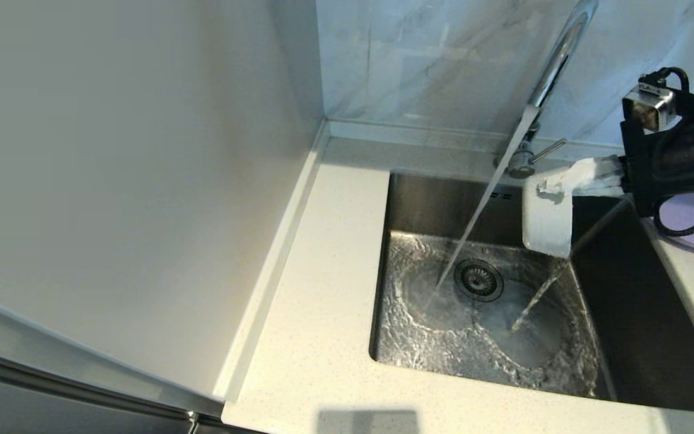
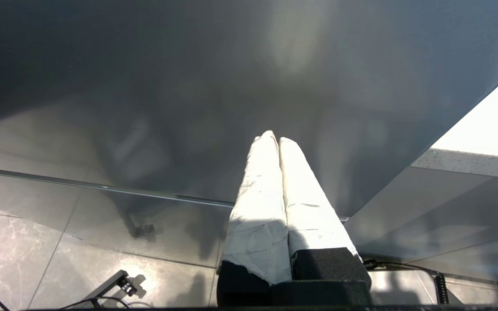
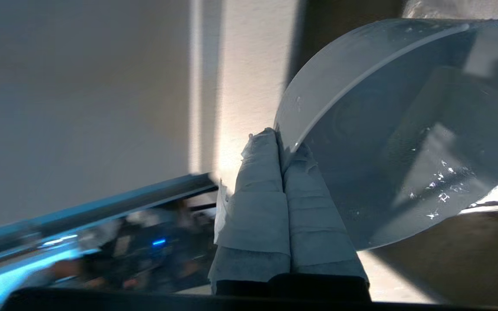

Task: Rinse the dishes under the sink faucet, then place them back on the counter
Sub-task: Rinse the bowl

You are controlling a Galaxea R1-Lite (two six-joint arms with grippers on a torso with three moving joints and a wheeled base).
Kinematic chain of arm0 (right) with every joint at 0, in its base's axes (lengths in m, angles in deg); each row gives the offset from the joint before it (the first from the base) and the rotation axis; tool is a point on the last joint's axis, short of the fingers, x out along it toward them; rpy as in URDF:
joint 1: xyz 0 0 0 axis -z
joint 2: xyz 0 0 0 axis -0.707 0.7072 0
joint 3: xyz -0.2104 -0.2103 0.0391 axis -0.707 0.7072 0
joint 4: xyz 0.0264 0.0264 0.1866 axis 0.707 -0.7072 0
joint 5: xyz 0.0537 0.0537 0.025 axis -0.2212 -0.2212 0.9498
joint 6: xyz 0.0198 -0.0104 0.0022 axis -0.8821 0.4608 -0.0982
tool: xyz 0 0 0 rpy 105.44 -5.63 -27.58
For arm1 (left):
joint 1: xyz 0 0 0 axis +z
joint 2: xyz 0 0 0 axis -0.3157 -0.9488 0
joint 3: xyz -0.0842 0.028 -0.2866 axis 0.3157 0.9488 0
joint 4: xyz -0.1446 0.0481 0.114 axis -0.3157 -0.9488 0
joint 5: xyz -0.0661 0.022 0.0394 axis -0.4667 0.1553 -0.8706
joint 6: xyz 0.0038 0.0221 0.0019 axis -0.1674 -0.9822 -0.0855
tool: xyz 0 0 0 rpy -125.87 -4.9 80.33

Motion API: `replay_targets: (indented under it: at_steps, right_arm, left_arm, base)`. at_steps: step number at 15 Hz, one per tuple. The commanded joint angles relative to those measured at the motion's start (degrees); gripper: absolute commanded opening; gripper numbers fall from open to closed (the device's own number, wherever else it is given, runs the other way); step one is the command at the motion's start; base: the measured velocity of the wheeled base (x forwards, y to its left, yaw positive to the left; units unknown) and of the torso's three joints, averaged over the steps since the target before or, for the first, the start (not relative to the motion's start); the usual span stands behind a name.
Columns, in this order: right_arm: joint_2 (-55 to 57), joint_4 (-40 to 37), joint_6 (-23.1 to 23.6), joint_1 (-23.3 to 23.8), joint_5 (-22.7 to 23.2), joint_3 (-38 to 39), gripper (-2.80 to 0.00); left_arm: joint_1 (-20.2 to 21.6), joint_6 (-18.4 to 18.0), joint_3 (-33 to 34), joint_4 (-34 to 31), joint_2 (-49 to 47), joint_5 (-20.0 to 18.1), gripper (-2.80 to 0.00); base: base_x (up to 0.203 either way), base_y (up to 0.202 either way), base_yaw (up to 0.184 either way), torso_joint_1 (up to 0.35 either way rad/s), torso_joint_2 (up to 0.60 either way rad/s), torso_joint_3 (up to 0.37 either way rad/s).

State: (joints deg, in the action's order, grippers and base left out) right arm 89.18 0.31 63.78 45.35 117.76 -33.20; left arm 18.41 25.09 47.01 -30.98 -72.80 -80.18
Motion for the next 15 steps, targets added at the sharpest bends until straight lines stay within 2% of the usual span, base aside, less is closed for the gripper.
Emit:
replay_targets:
  at_steps: [1, 3, 7, 10, 15]
  right_arm:
    - [1.35, -0.12, -4.77, 6.04, 14.16, 0.31, -2.8]
    - [2.0, -0.1, -8.31, 11.05, 23.27, 0.86, -2.8]
    - [1.8, -0.06, -8.83, 19.02, 41.01, -0.82, -2.8]
    - [0.18, 1.55, -8.49, 21.96, 41.61, -2.68, -2.8]
    - [1.17, 4.77, -7.5, 19.85, 41.61, 7.72, -2.8]
  left_arm:
    - [0.0, 0.04, 0.0, -0.01, 0.0, 0.01, -2.8]
    - [0.0, 0.04, 0.0, -0.01, 0.0, 0.01, -2.8]
    - [0.0, 0.04, 0.0, -0.01, 0.0, 0.01, -2.8]
    - [0.0, 0.04, 0.0, -0.01, 0.0, 0.01, -2.8]
    - [0.0, 0.04, 0.0, -0.01, 0.0, 0.01, -2.8]
  base:
    - [0.0, 0.0, 0.0, 0.0, 0.0, 0.0]
    - [0.0, 0.0, 0.0, 0.0, 0.0, 0.0]
    - [0.0, 0.0, 0.0, 0.0, 0.0, 0.0]
    - [0.0, 0.0, 0.0, 0.0, 0.0, 0.0]
    - [0.0, 0.0, 0.0, 0.0, 0.0, 0.0]
